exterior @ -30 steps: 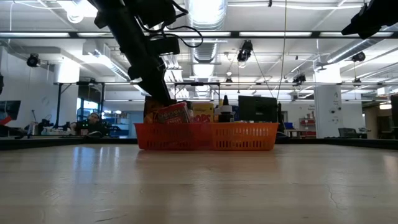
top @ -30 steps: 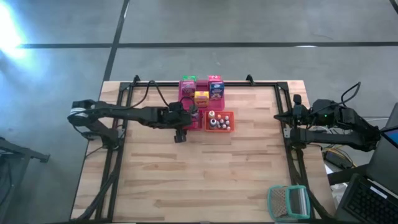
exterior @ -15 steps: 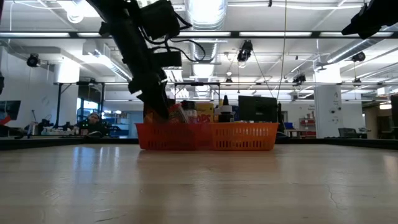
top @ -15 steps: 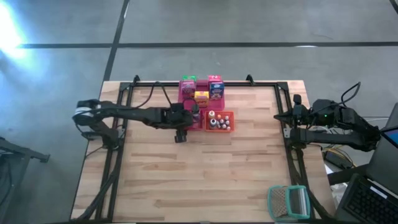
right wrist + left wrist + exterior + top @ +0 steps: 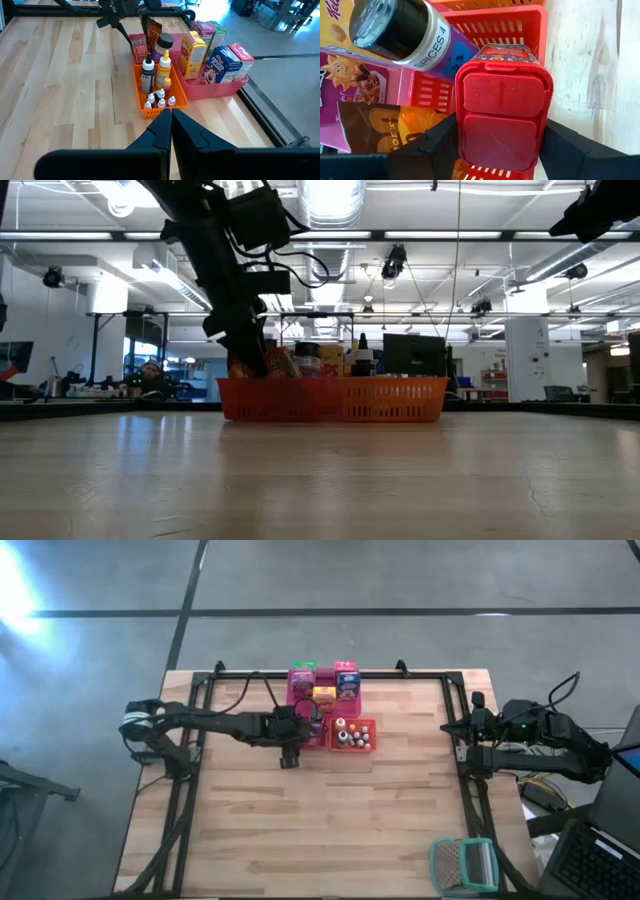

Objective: Pick & Place Kitchen Items
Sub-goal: Adjust the red seasoning can in the red bin

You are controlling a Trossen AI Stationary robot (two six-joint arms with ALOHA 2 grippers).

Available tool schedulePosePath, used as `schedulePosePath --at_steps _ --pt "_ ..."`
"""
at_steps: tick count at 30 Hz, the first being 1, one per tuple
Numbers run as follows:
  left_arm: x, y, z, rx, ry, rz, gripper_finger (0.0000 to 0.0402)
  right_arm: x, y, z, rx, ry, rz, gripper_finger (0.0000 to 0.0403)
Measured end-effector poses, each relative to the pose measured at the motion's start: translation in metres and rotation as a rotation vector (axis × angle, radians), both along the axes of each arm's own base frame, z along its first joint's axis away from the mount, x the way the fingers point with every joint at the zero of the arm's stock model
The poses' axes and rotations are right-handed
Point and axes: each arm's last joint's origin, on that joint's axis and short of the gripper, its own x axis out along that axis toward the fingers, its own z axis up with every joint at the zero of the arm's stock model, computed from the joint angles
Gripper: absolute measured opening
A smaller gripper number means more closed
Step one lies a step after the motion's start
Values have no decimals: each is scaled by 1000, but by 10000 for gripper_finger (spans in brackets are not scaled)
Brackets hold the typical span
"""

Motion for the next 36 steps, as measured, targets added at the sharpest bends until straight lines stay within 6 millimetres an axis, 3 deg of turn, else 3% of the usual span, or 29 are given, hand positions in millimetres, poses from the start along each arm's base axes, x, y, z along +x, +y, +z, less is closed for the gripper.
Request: schedulePosePath --at_steps 16,29,36 --pt "-2 0 29 -14 106 -4 235 0 0 0 0 0 0 8" --pt "-7 8 27 0 173 -50 236 0 0 0 0 0 1 8" --pt "-4 11 13 -29 250 -75 236 0 0 0 0 1 0 8"
